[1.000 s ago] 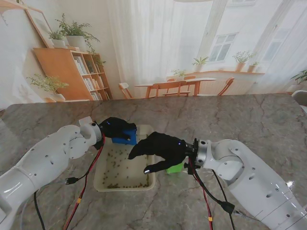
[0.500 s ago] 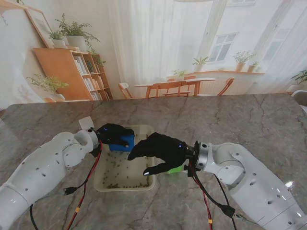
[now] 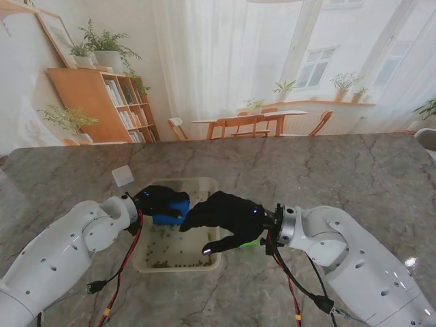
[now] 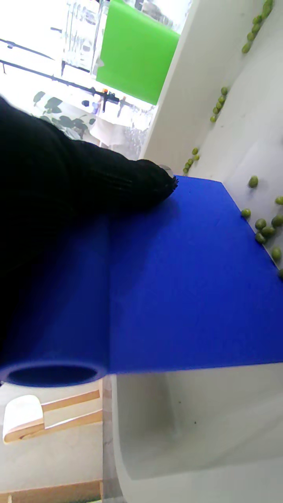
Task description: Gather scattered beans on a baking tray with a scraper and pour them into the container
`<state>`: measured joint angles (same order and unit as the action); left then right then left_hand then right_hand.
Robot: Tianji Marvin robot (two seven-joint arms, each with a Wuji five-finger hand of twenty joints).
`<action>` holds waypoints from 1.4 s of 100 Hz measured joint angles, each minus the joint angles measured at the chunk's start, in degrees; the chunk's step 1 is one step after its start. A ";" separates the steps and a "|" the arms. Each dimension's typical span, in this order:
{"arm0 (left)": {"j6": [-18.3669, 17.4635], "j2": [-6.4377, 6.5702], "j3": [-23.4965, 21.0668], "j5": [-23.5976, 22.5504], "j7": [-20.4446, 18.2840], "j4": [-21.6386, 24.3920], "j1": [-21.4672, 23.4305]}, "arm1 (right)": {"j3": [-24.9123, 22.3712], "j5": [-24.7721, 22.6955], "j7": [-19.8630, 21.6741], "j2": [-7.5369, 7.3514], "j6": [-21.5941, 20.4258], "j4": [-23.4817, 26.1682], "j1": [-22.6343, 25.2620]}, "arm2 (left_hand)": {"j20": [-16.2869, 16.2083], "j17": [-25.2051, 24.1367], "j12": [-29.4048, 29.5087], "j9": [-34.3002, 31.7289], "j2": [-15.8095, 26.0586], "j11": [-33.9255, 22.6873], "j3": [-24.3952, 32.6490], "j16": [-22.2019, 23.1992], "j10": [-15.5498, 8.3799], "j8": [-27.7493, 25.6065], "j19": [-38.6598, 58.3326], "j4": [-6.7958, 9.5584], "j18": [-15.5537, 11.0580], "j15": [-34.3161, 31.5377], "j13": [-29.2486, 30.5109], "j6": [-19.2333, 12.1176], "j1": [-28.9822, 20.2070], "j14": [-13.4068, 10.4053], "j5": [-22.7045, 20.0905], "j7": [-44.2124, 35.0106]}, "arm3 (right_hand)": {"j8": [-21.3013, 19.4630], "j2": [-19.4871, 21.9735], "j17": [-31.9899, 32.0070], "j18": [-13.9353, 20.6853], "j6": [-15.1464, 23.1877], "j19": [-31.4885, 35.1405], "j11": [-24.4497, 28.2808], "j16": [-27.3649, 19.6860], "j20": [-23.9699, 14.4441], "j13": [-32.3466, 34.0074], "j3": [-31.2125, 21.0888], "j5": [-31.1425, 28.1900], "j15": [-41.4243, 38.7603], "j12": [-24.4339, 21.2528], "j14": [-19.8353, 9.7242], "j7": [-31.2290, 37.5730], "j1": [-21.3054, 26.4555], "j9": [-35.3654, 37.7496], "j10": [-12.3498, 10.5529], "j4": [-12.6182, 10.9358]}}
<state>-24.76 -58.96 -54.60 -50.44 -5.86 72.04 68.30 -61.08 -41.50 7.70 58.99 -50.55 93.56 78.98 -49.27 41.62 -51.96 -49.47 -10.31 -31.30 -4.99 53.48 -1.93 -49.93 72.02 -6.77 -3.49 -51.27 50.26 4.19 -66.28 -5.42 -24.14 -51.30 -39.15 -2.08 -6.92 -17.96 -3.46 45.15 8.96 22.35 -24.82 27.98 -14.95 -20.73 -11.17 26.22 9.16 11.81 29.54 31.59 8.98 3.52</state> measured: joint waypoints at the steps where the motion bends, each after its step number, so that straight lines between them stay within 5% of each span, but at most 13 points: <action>1: 0.03 0.01 -0.07 0.00 -0.07 0.14 0.12 | -0.03 -0.05 -0.05 0.00 -0.01 0.04 0.05 | 0.00 0.00 0.00 0.00 0.00 0.00 0.00 0.00 0.00 0.00 0.00 0.00 0.00 0.00 0.02 0.00 0.00 0.00 -0.01 0.00 | 0.00 0.00 0.00 0.00 0.00 0.00 0.00 0.00 0.00 0.00 0.00 0.00 0.00 0.00 0.00 0.00 0.00 0.00 0.00 0.00; 140: 4.46 0.29 -6.46 1.55 -3.89 12.47 13.15 | -2.07 -1.89 -1.87 0.28 0.67 0.83 2.99 | -0.09 0.67 0.05 -0.01 0.01 -0.50 -0.07 0.04 0.05 0.02 -0.02 -0.05 -0.09 0.00 1.11 0.12 0.02 -0.08 -0.01 0.63 | 0.00 0.00 -0.02 0.02 -0.01 -0.01 0.00 0.00 0.00 -0.01 0.61 0.00 0.00 -0.01 0.01 -0.51 0.01 -0.01 0.00 0.00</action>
<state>-20.30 -58.67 -61.06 -48.89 -9.75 84.51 81.45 -63.14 -43.39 5.83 59.27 -49.88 94.39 81.97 -49.36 42.28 -51.91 -49.49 -10.31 -31.80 -5.06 53.52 -1.88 -49.91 71.99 -6.82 -3.58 -51.27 51.37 4.31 -66.26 -5.50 -24.14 -50.67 -39.15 -2.08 -6.95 -17.94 -3.47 45.15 8.96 22.34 -24.82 27.98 -14.34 -20.73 -11.17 26.22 9.17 11.29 29.55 31.59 8.98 3.52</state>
